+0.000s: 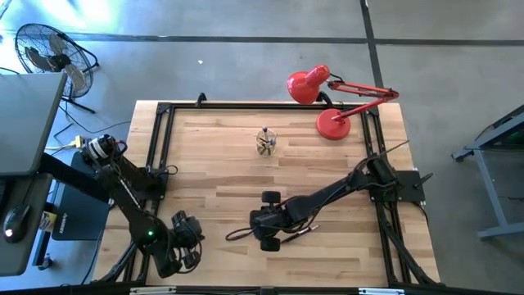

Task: Pick & Place Makeup Brushes
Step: Put the left foundation brush into the makeup brush holder

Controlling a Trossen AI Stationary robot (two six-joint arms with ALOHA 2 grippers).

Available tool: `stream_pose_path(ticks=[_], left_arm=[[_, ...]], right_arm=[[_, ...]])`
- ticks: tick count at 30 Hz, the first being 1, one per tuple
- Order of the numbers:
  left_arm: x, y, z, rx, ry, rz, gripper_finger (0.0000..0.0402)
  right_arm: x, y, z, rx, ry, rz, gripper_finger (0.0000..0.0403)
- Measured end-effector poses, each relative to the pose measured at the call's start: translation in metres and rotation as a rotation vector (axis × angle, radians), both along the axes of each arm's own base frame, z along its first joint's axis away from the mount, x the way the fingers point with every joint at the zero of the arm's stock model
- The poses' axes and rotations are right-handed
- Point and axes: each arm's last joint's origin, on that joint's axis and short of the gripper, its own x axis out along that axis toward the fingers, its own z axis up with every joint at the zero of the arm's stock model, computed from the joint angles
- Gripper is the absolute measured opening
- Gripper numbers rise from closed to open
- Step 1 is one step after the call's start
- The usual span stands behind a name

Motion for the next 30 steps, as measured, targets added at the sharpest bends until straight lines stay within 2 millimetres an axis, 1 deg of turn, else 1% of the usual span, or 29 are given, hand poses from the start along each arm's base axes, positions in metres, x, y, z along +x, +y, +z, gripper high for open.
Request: stream_pose_path(ticks=[4,9,12,17,23,26,30], left_arm=[[0.0,0.0,0.0,0.015,0.004,-0.029,0.0],[0.0,0.0,0.0,0.019,0.003,-0.031,0.0],[0.0,0.0,0.0,0.025,0.001,-0.035,0.0],[0.0,0.0,0.0,0.028,-0.001,-0.034,0.0],[0.0,0.0,0.0,0.03,-0.004,-0.033,0.0],[0.0,0.0,0.0,0.031,-0.004,-0.032,0.0],[0.0,0.0,0.0,0.032,-0.004,-0.032,0.0]], right_arm=[[-0.001,0.001,-0.004,-0.008,0.026,0.028,0.0116],[0.0,0.0,-0.007,-0.024,0.033,0.055,0.0117],[0.003,-0.001,-0.014,-0.01,0.048,0.072,0.0111],[0.006,0.0,-0.036,0.006,0.108,0.079,0.0104],[0.008,0.0,-0.037,0.015,0.087,0.059,0.0103],[0.011,0.002,-0.038,0.05,0.066,0.076,0.0103],[0.012,0.004,-0.044,0.067,0.084,0.09,0.0103]])
